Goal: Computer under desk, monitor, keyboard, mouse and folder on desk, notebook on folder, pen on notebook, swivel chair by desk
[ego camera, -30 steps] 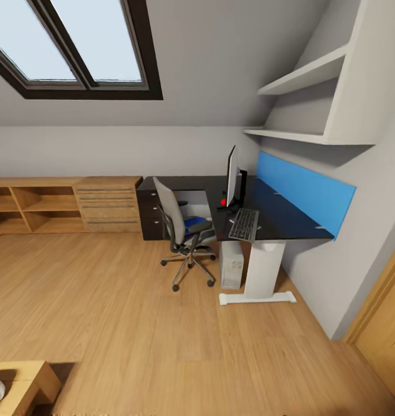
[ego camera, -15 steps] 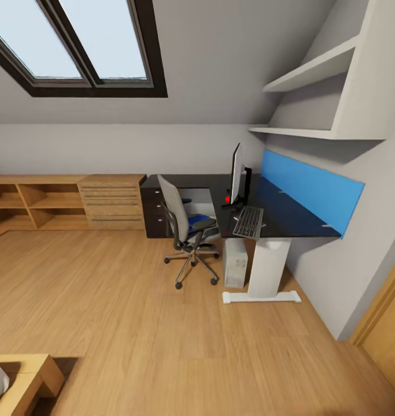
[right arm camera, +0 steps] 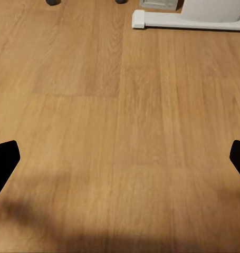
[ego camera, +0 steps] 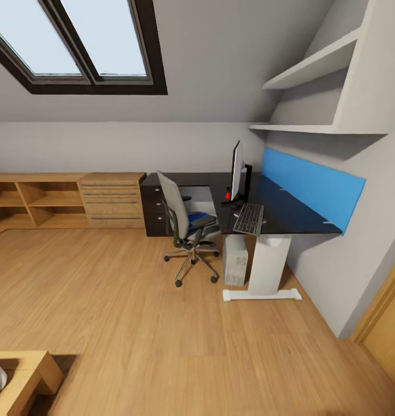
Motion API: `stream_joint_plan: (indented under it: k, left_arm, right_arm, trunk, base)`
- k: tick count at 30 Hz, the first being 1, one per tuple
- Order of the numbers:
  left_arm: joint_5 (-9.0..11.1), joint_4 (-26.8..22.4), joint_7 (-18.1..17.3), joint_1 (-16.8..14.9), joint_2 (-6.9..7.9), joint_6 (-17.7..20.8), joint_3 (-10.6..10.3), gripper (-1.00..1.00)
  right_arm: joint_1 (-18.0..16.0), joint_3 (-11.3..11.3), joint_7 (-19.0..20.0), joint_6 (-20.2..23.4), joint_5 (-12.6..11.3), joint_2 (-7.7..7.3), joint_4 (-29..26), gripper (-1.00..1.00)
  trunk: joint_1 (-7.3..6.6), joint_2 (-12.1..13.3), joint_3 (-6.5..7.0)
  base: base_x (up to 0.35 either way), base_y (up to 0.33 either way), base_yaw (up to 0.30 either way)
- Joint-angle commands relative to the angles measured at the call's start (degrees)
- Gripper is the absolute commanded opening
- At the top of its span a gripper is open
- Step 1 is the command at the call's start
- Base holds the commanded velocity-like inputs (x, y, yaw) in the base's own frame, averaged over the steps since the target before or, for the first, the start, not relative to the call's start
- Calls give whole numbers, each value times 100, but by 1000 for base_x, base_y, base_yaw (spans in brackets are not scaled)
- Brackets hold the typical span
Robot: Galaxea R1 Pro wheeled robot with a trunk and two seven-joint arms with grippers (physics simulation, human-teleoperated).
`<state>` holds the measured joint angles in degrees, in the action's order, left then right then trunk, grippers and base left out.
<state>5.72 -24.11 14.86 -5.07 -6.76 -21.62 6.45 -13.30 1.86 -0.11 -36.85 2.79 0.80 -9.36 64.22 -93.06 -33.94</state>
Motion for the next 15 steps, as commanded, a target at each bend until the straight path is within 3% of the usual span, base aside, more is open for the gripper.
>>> stream_joint_plan:
  k: [1,15]
  left_arm:
    - [60,2,-10,-3,3,-26,-3,100]
    - [61,3,4,-3,13,-27,10,100]
  right_arm:
    - [-3,7,-7,-15,19,-1,4,100]
    - [-4,4,-7,15,20,-6,5,100]
  trunk:
    - [22,-44,-24]
    - [330,-606,-275]
  base:
    - [0,0,0]
    - [0,0,0]
